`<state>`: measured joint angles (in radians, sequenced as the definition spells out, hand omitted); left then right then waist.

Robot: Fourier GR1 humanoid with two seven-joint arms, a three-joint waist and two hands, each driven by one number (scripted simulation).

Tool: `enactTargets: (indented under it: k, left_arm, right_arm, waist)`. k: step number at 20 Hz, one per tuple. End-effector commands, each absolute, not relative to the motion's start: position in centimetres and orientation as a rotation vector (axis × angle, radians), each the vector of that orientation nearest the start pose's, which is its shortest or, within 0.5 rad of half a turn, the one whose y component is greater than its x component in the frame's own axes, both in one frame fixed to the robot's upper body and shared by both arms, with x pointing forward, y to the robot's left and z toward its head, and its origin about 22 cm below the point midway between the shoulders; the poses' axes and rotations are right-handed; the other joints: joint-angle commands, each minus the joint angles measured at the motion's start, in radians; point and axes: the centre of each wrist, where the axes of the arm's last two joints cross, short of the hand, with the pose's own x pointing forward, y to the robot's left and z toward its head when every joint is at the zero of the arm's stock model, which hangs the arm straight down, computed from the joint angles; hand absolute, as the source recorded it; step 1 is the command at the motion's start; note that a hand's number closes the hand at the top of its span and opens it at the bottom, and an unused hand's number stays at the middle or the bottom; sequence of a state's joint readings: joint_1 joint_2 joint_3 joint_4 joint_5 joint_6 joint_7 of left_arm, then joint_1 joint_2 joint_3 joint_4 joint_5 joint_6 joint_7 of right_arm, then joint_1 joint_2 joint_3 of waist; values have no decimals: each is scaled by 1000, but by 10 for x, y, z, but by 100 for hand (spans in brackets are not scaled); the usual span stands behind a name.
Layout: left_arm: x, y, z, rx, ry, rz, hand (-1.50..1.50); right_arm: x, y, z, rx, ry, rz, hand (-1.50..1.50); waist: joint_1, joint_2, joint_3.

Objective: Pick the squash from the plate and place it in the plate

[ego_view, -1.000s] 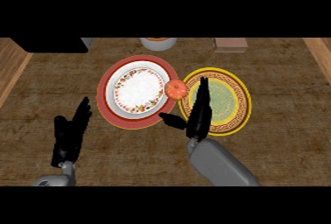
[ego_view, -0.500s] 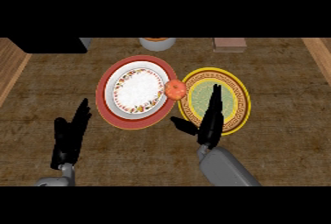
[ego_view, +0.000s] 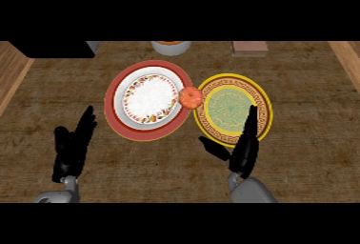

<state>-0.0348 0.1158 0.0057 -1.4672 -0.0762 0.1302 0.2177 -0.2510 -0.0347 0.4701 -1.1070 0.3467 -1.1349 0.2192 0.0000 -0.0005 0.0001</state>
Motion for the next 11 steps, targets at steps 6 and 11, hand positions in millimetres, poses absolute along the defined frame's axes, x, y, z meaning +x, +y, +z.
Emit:
enactTargets:
  k: [6, 11]
  left_arm:
    - [241, 270, 7, 258, -1284, -40, 0]
    - [256, 260, -15, 251, -1271, -14, 0]
  right_arm:
    - [254, -139, -55, -910, -1406, -139, -150]
    - [240, -141, -60, -946, -1374, -154, -150]
  waist:
    - [1, -1, 0]
    - [-2, 0, 0]
